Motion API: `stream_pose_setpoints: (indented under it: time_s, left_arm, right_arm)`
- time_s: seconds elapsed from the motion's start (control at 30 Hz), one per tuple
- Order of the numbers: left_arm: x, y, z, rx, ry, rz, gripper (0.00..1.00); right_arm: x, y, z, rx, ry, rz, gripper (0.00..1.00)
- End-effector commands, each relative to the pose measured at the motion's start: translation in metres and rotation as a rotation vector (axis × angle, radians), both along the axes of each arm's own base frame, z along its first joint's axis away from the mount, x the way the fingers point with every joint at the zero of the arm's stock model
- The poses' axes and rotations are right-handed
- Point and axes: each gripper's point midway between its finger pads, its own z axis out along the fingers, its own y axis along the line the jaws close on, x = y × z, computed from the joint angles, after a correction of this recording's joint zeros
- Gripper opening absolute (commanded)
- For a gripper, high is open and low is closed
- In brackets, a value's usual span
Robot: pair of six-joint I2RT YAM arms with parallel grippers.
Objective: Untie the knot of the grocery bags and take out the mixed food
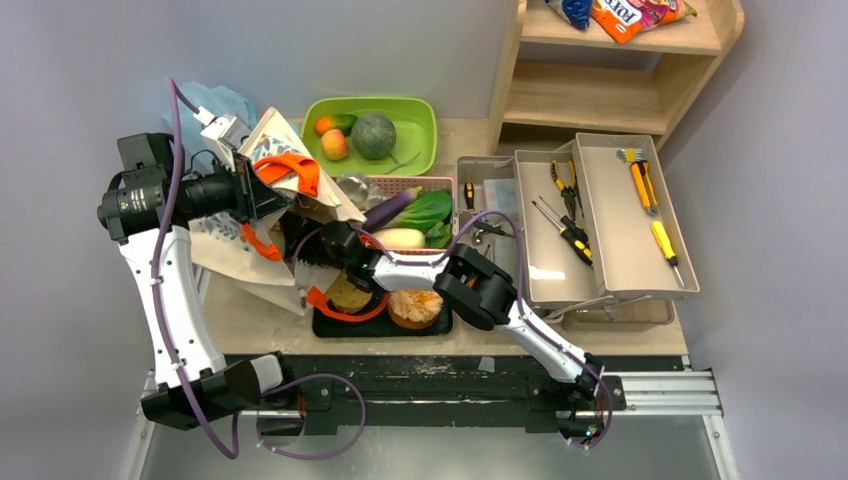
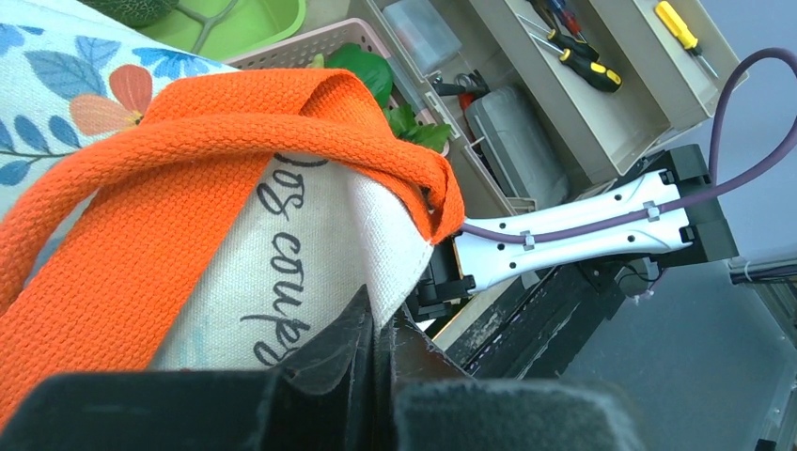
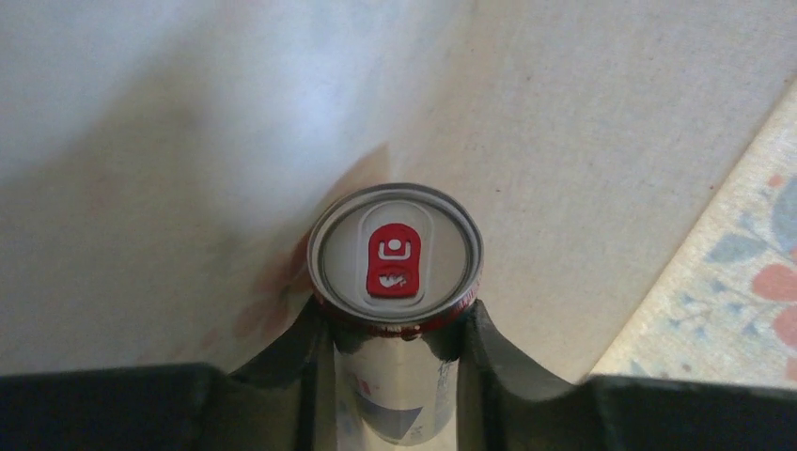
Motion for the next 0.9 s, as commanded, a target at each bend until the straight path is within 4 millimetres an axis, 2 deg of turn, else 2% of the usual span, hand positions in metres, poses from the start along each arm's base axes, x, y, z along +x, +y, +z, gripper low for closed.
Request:
stream_pose_setpoints:
  time_s: [0.0, 0.23, 0.43, 0.6, 0.73, 0.87]
  left_arm:
    - [-0.033, -0.034, 0.040, -0.149, -0.049, -0.138, 0.00]
    - [-0.005, -0.017, 0.030, -0.079, -0.061, -0.020, 0.00]
    - [0.026, 0.012, 0.019, 0.035, -0.077, 0.138, 0.00]
    - [0.051, 0.039, 0.013, 0.106, -0.054, 0.280, 0.00]
    - [0.062, 0.055, 0.008, 0.158, -0.051, 0.360, 0.00]
    - [0.066, 0.067, 0.001, 0.198, -0.034, 0.417, 0.00]
  right_arm:
    - [0.023, -0.017, 0.013, 0.028, -0.010, -0.054, 0.00]
    - [0.004, -0.029, 0.070, 0.276, 0.057, 0.074, 0.00]
    - [-0.021, -0.053, 0.108, 0.436, 0.258, 0.245, 0.00]
    - [-0.049, -0.069, 0.137, 0.525, 0.435, 0.398, 0.00]
    - [-0.074, -0.076, 0.160, 0.572, 0.608, 0.520, 0.00]
    - [-0.087, -0.081, 0.180, 0.633, 0.806, 0.580, 0.00]
